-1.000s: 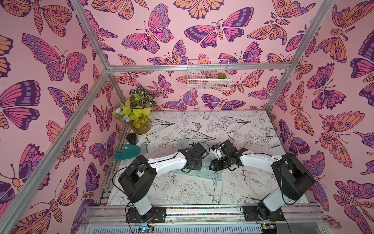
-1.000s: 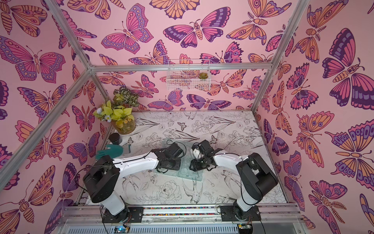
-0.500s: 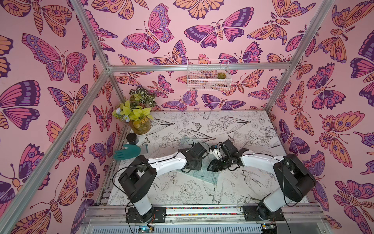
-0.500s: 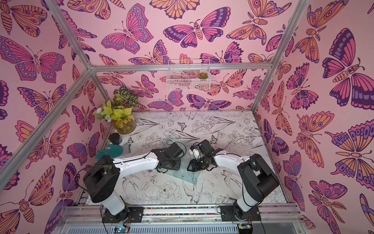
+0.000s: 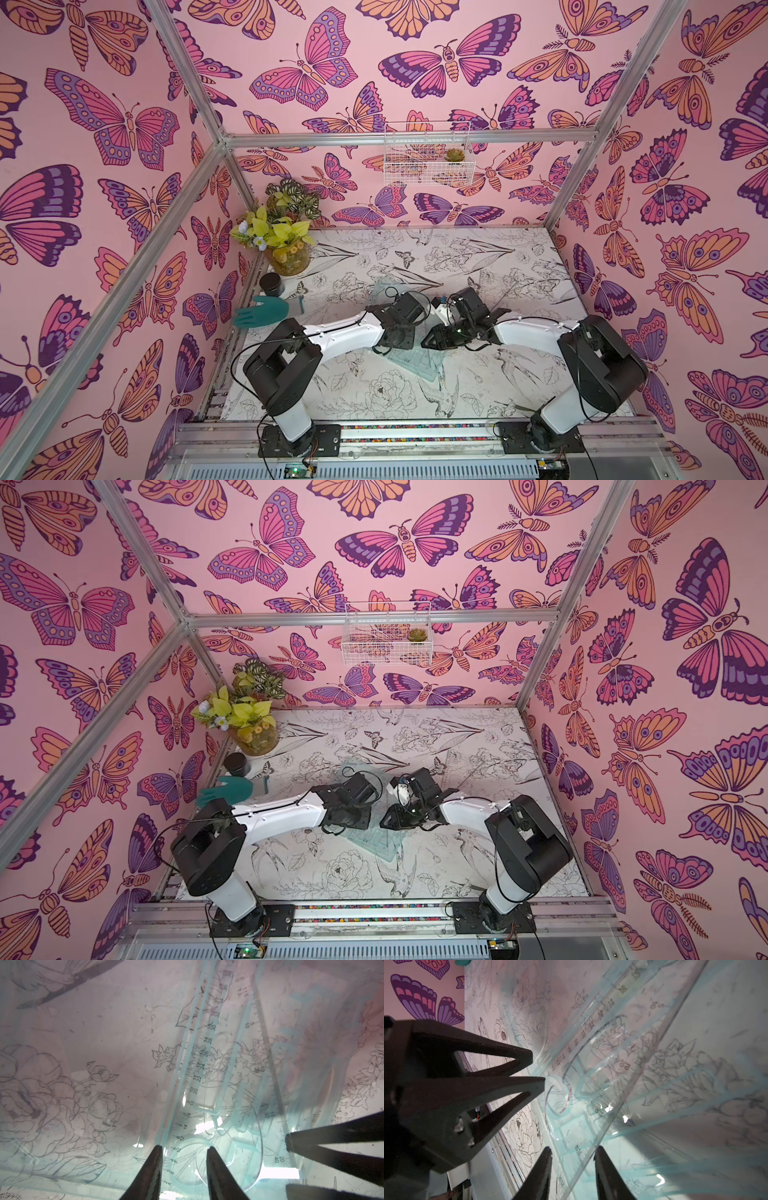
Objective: Open the ruler set and take out the ruler
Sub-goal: Pick up the ruler from the ruler set bag.
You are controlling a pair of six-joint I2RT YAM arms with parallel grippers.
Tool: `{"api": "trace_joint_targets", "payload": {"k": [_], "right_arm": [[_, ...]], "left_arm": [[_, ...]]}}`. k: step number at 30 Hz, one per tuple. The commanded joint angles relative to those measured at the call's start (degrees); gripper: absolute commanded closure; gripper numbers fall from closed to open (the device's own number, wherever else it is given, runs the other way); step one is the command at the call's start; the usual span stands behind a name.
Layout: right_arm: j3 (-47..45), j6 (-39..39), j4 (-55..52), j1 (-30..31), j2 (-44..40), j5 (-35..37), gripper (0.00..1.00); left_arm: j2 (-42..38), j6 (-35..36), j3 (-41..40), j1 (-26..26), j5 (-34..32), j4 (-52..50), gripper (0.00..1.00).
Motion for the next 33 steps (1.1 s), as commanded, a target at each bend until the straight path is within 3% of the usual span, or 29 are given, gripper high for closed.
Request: {"api": "trace_joint_targets", "payload": {"k": [1, 16, 29, 33], "right_arm": [[-0.57, 2.69, 4.09, 0.28, 0.94, -2.29, 0.65], [-5.81, 15.4, 21.28, 1.56, 3.77, -4.98, 0.61], [-8.59, 24.52, 34.2, 5.49, 6.0, -0.56, 0.61], [-8.53, 25.08, 35.34, 5.57, 6.97, 1.02, 0.62]], "left_arm": [[0.46, 0.64, -0.62, -0.16, -0.35, 0.28, 0.62], [0.11, 1.51, -0.27, -0.07, -0.5, 0.31, 0.61], [-1.12, 1.47, -1.23, -0.07, -0.84, 0.27, 0.61], [-3.44, 1.28, -2.0, 0.38, -4.1, -0.93, 0.61]]}}
